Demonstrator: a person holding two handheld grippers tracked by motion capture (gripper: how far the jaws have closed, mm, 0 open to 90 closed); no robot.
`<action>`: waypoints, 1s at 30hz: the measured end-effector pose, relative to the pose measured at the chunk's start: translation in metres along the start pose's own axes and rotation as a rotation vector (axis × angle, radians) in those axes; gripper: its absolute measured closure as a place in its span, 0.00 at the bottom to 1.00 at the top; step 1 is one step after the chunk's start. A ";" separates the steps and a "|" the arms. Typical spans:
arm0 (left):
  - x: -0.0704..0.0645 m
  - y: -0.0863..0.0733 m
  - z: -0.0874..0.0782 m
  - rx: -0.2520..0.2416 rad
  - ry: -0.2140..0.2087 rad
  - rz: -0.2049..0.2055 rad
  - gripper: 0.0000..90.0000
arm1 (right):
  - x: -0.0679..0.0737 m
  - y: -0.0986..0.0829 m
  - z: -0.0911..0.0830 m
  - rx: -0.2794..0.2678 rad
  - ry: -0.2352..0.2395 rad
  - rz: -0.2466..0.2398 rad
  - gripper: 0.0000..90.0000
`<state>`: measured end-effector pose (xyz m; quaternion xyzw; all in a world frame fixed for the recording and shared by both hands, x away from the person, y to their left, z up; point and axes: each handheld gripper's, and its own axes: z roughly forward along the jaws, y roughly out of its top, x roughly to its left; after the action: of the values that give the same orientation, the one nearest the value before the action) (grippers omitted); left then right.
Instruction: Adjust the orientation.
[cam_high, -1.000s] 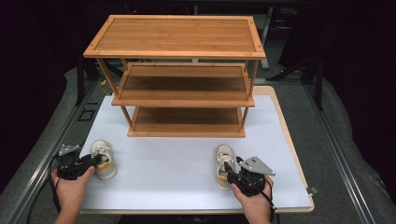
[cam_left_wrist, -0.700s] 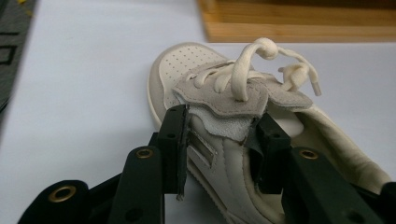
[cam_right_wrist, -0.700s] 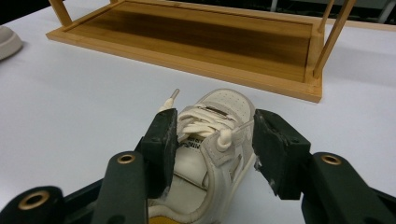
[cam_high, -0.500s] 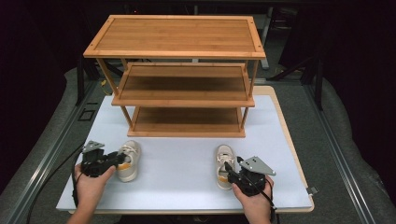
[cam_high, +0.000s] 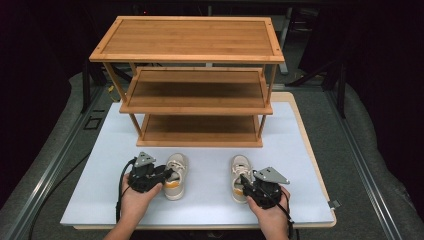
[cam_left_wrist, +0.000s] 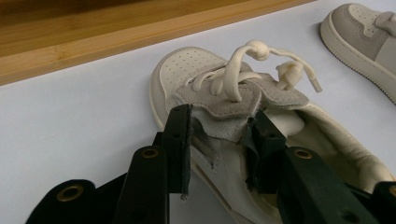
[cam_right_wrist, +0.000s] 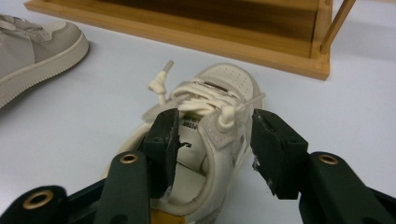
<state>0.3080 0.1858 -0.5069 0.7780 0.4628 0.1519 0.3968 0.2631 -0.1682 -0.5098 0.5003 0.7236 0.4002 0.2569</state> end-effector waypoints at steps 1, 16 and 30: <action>-0.002 0.000 0.001 -0.001 -0.007 -0.003 0.72 | -0.001 -0.001 0.002 0.011 -0.001 0.000 0.58; -0.041 0.002 0.021 -0.035 -0.032 0.046 0.71 | 0.019 0.002 0.021 0.035 0.050 0.104 0.71; -0.054 -0.002 0.028 -0.070 -0.080 0.056 0.71 | 0.051 0.002 0.028 0.009 0.057 0.102 0.70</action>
<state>0.2953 0.1272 -0.5188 0.7817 0.4192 0.1476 0.4376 0.2669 -0.1113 -0.5214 0.5261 0.7060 0.4234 0.2134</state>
